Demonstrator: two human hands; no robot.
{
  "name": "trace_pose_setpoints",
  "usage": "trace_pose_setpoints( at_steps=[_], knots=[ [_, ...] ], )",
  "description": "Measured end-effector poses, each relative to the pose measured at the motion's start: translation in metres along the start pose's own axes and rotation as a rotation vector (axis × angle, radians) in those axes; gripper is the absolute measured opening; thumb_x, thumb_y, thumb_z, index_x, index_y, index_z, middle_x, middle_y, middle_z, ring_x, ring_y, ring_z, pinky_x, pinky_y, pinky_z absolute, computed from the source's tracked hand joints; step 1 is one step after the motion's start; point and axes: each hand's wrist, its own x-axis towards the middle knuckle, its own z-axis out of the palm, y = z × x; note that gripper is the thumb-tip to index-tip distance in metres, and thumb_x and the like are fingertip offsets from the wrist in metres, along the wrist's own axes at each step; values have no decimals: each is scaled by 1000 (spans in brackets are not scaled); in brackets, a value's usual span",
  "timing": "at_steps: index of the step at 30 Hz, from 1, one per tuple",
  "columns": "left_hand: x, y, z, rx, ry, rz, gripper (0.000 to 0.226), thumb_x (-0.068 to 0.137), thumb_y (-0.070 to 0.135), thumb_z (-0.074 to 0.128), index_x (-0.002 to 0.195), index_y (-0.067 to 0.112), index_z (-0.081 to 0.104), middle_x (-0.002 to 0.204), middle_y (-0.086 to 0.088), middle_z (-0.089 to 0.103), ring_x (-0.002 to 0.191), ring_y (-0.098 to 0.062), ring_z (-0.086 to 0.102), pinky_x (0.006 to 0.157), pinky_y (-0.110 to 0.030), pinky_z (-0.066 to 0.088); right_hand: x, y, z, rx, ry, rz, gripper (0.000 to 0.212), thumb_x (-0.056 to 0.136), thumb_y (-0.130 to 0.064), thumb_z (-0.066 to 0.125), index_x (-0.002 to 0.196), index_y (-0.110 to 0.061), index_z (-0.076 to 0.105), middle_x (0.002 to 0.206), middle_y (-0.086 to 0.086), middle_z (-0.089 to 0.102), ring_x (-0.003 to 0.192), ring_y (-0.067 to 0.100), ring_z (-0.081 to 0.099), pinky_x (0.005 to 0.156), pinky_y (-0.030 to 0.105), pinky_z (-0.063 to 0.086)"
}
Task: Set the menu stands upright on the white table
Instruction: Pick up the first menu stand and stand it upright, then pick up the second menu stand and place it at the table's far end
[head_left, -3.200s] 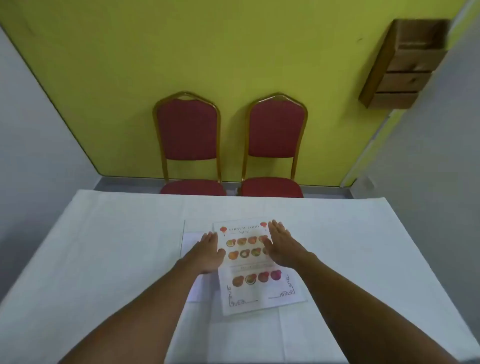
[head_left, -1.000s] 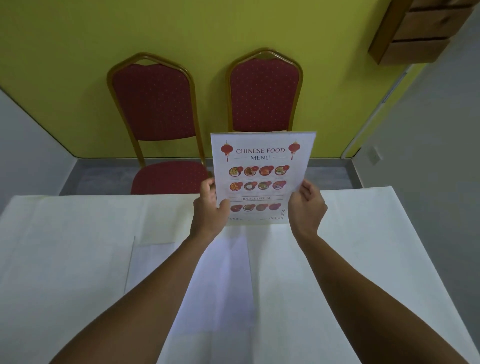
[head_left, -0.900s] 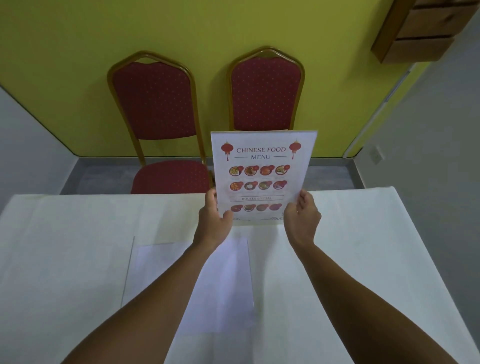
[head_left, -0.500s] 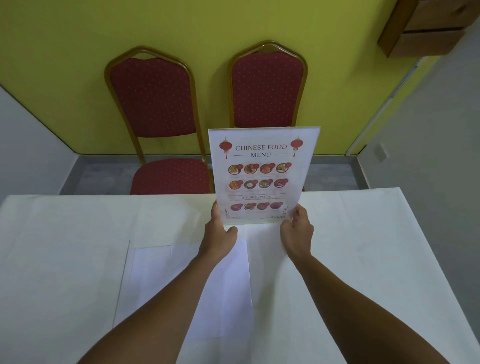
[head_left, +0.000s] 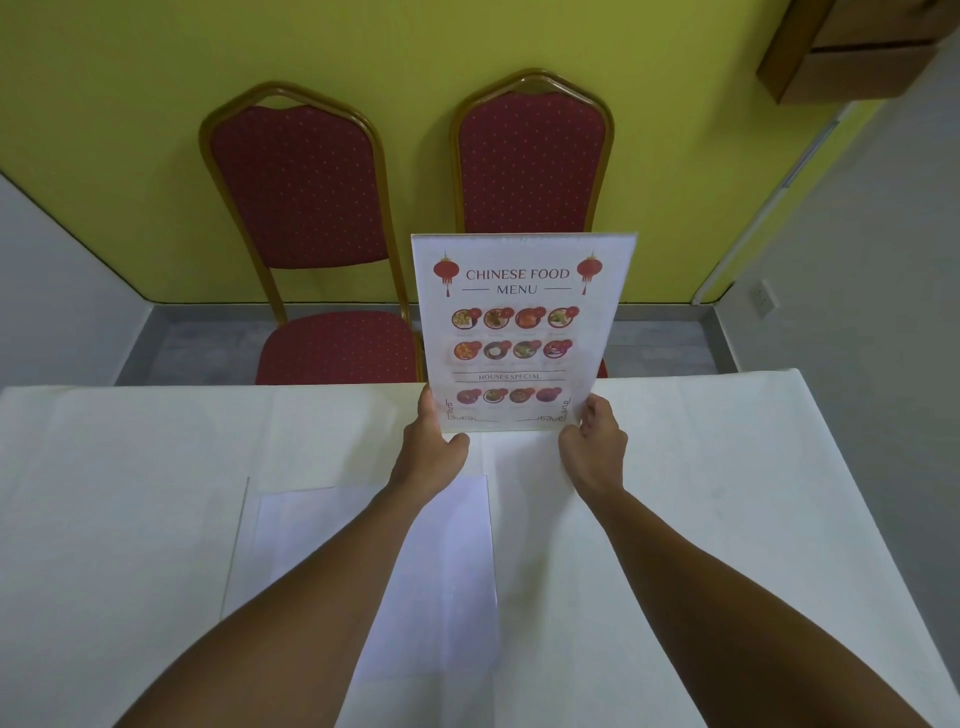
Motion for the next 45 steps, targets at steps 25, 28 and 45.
trace_pose_setpoints(
  at_steps=[25, 28, 45],
  knots=[
    [-43, -50, -45, 400, -200, 32, 80, 100, 20, 49, 160, 24, -4, 168, 3, -1, 154, -19, 7, 120, -43, 23, -91, 12, 26, -15, -33, -93, 64, 90, 0, 50, 149, -19, 37, 151, 2, 47, 138, 25, 45, 111, 43, 40],
    [-68, -80, -54, 531, -230, 76, 78, 102, 21, 45, 160, 20, -6, 167, 3, -12, 154, -16, -7, 123, -38, 12, -121, 28, 37, -108, -176, -164, 59, 92, -7, 51, 148, -19, 40, 151, 1, 47, 139, 23, 44, 115, 40, 35],
    [-159, -172, -64, 530, -239, 198, 81, 99, 34, 49, 160, 16, -1, 162, -5, -25, 150, -19, -24, 120, -30, -7, -198, 65, 55, 17, -186, -72, 65, 75, -26, 56, 140, -23, 50, 139, -9, 56, 129, 14, 51, 109, 30, 39]
  ],
)
